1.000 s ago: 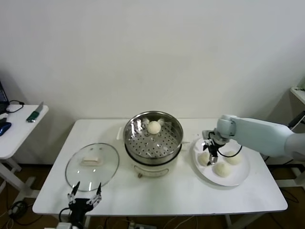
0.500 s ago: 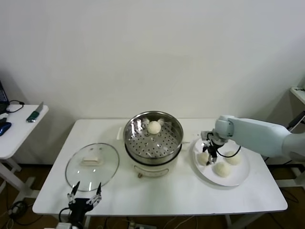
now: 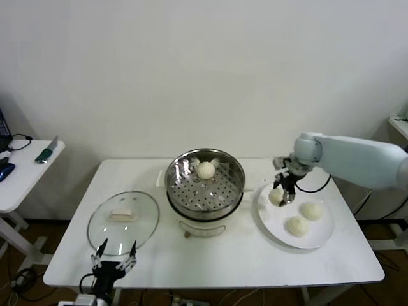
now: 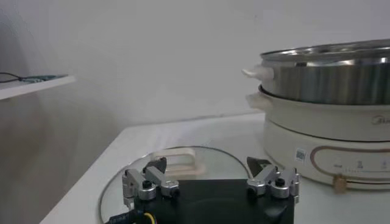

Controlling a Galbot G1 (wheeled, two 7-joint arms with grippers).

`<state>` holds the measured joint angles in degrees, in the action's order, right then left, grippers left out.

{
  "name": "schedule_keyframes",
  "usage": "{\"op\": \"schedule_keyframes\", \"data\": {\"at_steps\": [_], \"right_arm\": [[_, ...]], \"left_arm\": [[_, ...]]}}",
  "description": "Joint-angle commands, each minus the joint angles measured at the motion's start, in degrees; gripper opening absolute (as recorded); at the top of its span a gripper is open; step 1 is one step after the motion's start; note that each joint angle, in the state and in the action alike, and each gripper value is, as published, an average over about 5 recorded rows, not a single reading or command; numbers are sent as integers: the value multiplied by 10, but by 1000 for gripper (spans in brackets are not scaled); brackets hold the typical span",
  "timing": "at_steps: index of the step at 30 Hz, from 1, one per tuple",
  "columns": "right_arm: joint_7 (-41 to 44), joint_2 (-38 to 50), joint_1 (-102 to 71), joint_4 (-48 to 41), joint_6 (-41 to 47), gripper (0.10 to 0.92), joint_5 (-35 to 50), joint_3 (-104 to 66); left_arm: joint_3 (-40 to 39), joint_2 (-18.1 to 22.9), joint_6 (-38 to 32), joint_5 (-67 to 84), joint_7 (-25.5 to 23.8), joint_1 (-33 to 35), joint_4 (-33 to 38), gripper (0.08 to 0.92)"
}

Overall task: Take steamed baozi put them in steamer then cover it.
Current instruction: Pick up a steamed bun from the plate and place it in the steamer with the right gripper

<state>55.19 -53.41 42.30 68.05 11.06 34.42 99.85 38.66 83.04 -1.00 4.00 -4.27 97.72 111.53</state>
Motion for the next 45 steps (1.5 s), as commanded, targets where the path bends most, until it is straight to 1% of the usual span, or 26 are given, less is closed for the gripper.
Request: {"op": "schedule_keyframes", "data": {"at_steps": [1, 6, 10, 16, 24, 35, 45], "right_arm": [[27, -45, 234, 77, -1, 704, 119, 74], [1, -115, 269, 93, 25, 704, 195, 52], [-29, -173, 246, 89, 45, 704, 225, 18], [-68, -253, 180, 58, 65, 704, 226, -9], [-89, -338, 78, -25, 77, 704, 215, -28], [-86, -369, -33, -120, 71, 704, 160, -24], [-90, -370, -69, -140, 71, 704, 135, -25]], "left_arm": [[-1, -2, 1, 1, 0, 0, 3, 823], [-3, -6, 1, 4, 0, 2, 11, 823], [-3, -7, 1, 6, 0, 3, 17, 823], [-2, -7, 2, 6, 0, 12, 31, 823], [0, -6, 0, 6, 0, 20, 34, 823], [4, -8, 0, 7, 0, 19, 28, 823], [4, -16, -3, 6, 0, 16, 18, 823]]}}
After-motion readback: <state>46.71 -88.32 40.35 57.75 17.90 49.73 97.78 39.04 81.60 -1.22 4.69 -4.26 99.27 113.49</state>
